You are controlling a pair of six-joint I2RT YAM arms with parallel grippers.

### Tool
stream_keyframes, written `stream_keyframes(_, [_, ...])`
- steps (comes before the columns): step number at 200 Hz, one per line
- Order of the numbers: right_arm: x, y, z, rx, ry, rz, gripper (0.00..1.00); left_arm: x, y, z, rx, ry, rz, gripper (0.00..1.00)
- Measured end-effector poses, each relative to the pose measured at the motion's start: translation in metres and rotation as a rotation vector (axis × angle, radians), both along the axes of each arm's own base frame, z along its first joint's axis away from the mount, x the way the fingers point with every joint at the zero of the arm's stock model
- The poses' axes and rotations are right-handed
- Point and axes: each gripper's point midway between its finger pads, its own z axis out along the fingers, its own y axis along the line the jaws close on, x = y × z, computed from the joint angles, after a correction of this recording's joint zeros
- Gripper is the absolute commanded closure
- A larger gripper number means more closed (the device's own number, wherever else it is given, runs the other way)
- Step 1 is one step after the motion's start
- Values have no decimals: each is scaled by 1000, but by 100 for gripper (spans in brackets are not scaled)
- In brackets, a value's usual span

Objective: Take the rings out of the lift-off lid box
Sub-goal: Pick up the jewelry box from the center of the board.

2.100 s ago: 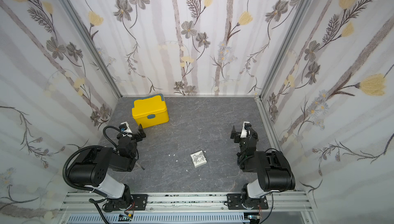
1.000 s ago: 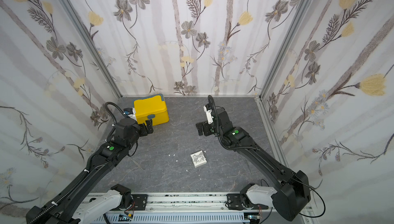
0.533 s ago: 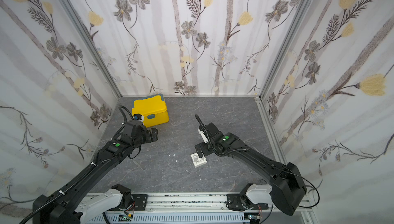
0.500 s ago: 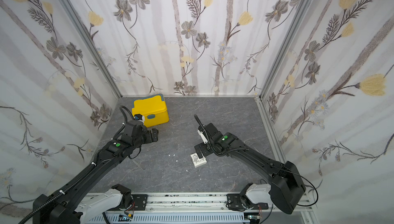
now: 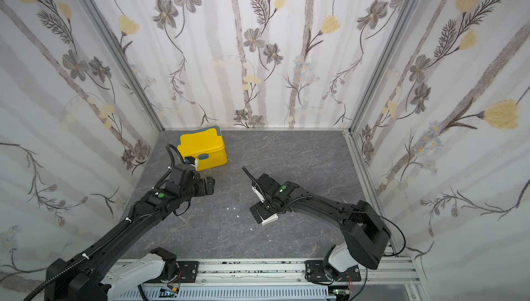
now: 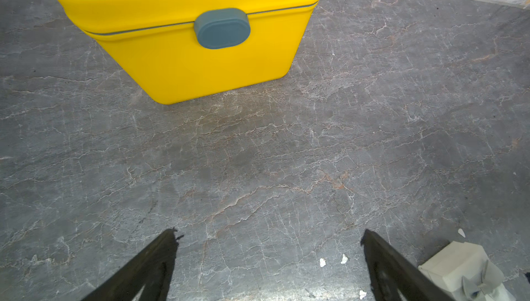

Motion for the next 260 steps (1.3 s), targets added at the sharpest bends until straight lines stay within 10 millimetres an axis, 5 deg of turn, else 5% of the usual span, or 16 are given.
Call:
stream_keyframes(179, [0, -1, -47, -64, 48, -111, 0, -2, -3, -3, -16, -9, -16, 0])
stream_keyframes(260, [6, -10, -61, -126, 16, -167, 8, -4, -3, -5, -20, -5, -21, 0])
